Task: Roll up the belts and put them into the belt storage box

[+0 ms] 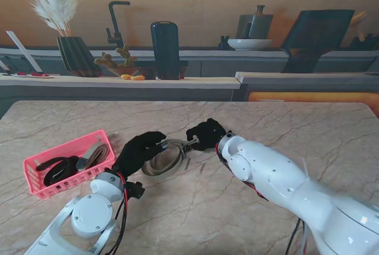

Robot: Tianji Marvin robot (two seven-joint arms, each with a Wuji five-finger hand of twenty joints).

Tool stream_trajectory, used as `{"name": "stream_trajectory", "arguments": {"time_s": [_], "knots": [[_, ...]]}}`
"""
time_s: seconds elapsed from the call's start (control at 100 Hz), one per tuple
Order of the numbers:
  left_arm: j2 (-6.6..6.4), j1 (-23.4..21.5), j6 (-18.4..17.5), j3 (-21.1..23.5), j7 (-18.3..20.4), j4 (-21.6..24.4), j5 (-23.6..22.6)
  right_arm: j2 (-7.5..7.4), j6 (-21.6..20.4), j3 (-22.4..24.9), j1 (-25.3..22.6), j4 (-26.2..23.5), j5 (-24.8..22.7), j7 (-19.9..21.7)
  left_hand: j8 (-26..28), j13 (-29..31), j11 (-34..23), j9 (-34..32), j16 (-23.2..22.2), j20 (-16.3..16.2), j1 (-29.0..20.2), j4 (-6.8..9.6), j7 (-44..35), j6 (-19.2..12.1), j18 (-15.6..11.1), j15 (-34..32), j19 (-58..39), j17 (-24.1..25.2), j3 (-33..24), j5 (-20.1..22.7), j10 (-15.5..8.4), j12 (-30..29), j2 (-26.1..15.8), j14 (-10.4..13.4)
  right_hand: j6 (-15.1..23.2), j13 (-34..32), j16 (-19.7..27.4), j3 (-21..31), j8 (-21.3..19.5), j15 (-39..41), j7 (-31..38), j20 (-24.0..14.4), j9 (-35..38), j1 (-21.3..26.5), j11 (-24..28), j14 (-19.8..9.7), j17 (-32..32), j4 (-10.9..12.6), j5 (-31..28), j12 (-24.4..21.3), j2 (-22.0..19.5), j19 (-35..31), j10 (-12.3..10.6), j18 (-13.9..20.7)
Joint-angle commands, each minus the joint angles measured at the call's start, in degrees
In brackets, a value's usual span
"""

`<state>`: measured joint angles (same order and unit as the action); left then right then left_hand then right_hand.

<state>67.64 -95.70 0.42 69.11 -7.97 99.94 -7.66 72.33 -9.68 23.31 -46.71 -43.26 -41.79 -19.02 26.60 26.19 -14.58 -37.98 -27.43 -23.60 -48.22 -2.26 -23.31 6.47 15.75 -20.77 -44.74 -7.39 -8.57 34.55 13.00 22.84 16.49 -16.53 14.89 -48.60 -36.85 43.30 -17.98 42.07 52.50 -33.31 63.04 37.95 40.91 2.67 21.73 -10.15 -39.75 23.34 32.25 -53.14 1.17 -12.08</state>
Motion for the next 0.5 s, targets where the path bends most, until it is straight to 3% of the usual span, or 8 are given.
{"name": "stream_trajectory", "arguments": {"time_s": [0.0, 0.2, 0.49], "knots": [[0.23, -0.3, -0.1, -0.2, 0.3, -0.1, 0.0, -2.18, -0.4, 1.4, -0.8, -1.1, -0.5, -0.5, 0.9, 0.8, 0.2, -1.3, -0.5, -0.1, -0.8, -0.35, 0.8, -1.8, 0.5, -0.7, -1.5, -0.2, 1.8, 1.2, -0.6, 0.6, -1.8, -0.5, 1.1, 1.0, -1.1, 2.6, -4.1, 2.5, 7.7, 1.2, -1.6, 5.2, 3.0, 0.7, -1.5, 0.0, -3.1, 1.3, -5.2, -2.5, 2.7, -1.6], [0.08, 0.0, -0.3, -0.7, 1.1, -0.2, 0.4, -6.97, 1.5, 9.5, -5.1, -10.3, -9.0, -0.4, 0.8, 0.8, 0.3, -1.4, -0.5, -0.1, -1.0, -0.33, 0.8, -1.8, 0.5, -0.7, -1.5, -0.2, 2.4, 1.4, -0.2, 0.6, -2.2, -0.4, -0.7, 3.1, -1.9, 1.6, -8.4, 4.9, 7.7, 1.8, -4.7, 6.9, 6.9, 1.6, -2.9, -0.1, -0.9, 2.9, -7.5, -3.8, 4.2, -2.0], [-0.05, 1.4, 0.1, -2.2, 1.4, -1.5, -1.5, -10.73, -0.1, 20.6, -11.8, -20.0, -19.8, -2.8, 0.7, -0.8, 1.3, 1.2, -0.1, -0.1, -1.9, -0.21, 1.1, -1.9, -0.1, 0.0, -1.4, 0.3, 2.9, 0.8, -0.3, 0.1, -3.1, 0.3, 1.1, 2.5, -1.6, 1.5, -9.1, 5.6, 7.2, 2.1, -4.1, 6.3, 6.9, 0.6, -2.8, -0.1, -0.9, 2.0, -7.5, -4.9, 3.1, -1.8]]}}
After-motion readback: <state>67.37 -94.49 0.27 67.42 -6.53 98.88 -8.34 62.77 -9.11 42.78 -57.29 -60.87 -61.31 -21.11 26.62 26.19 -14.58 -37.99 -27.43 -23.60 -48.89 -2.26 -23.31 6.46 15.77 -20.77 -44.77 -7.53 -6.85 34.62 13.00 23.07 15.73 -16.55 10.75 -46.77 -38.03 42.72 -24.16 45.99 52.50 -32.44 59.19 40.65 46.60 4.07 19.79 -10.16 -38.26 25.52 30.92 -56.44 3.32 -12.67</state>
